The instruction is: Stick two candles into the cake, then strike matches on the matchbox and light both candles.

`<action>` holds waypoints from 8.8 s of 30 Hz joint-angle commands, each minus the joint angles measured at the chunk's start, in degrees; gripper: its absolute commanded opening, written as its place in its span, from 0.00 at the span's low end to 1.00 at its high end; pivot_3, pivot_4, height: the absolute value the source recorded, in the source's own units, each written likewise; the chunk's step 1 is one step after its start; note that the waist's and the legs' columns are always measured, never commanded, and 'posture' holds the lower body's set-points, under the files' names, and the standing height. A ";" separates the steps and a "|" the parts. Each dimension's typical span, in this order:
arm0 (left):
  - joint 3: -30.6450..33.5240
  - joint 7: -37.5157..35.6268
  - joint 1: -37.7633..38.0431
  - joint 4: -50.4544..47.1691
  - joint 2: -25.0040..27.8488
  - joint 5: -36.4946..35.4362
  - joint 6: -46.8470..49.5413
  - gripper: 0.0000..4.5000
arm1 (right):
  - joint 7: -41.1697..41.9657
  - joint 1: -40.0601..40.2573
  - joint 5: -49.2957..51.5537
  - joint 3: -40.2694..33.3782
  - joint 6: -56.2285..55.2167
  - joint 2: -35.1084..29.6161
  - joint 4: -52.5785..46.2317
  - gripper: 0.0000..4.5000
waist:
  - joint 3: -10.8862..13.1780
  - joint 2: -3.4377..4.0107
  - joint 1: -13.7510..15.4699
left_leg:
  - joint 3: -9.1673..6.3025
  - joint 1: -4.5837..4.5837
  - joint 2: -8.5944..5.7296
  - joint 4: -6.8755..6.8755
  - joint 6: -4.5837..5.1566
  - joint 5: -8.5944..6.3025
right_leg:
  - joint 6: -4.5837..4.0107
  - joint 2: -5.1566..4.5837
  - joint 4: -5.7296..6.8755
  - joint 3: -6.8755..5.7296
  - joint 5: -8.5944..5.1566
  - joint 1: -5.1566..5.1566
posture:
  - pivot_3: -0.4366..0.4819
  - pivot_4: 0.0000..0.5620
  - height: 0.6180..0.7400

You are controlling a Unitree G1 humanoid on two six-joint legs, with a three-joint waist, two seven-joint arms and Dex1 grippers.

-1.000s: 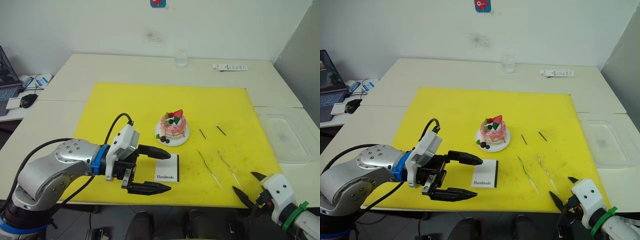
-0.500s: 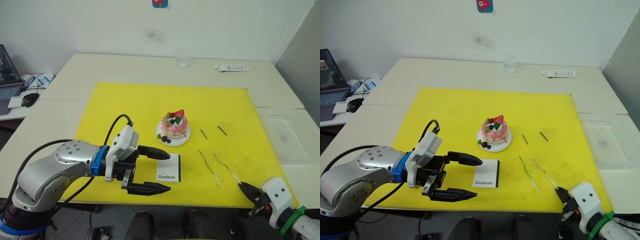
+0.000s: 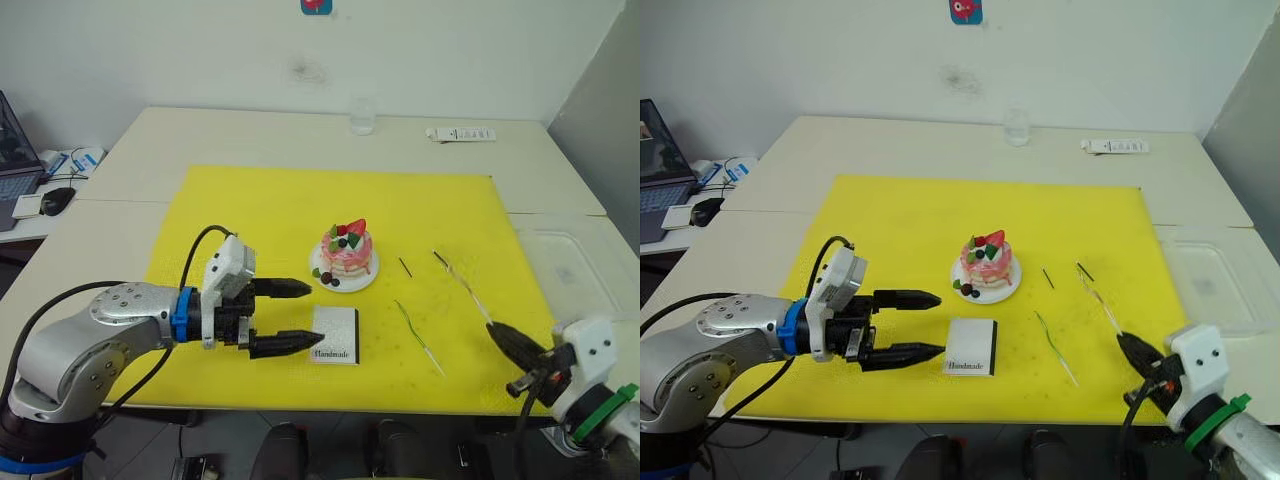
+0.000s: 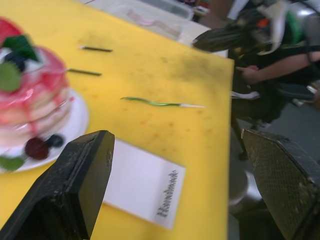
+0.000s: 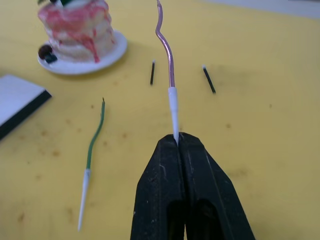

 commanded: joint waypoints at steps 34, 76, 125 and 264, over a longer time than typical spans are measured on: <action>-2.73 42.95 -13.60 5.92 -28.76 -48.25 -3.51 0.96 | -26.63 -43.89 62.05 20.54 4.47 -4.57 16.07 0.00 | 0.07 -0.13 0.12 | -0.10 -0.51 -0.16 0.08 0.00 0.01 | 0.10 0.16 -0.02 -0.05 0.07 -0.24 | 0.48 0.27 1.00; 0.35 25.03 -18.26 6.81 -7.72 -28.48 -0.71 0.00 | 2.50 -30.98 12.45 17.57 -10.84 -30.56 15.41 1.00 | 0.09 -0.12 0.29 | -0.09 -0.61 -0.17 -0.05 -0.01 0.01 | 0.37 0.20 -0.33 -0.09 -0.08 -0.32 | 0.48 0.27 1.00; -6.07 1.85 -19.57 31.93 -26.61 23.86 -25.97 0.00 | 9.40 -34.20 1.64 24.31 -5.11 -19.54 7.02 1.00 | 0.14 -0.13 0.17 | -0.07 -0.62 -0.13 0.06 -0.02 0.01 | 0.35 0.08 -0.18 -0.08 -0.07 -0.34 | 0.48 0.27 1.00; -6.61 -14.38 -5.33 -9.19 1.18 6.51 -12.56 1.00 | 31.03 5.29 -17.22 -3.74 -16.39 -27.92 28.96 0.01 | 0.09 -0.11 0.14 | -0.14 -0.15 -0.10 0.04 -0.03 0.00 | 0.23 0.16 0.01 -0.04 -0.17 0.03 | 0.48 0.27 1.00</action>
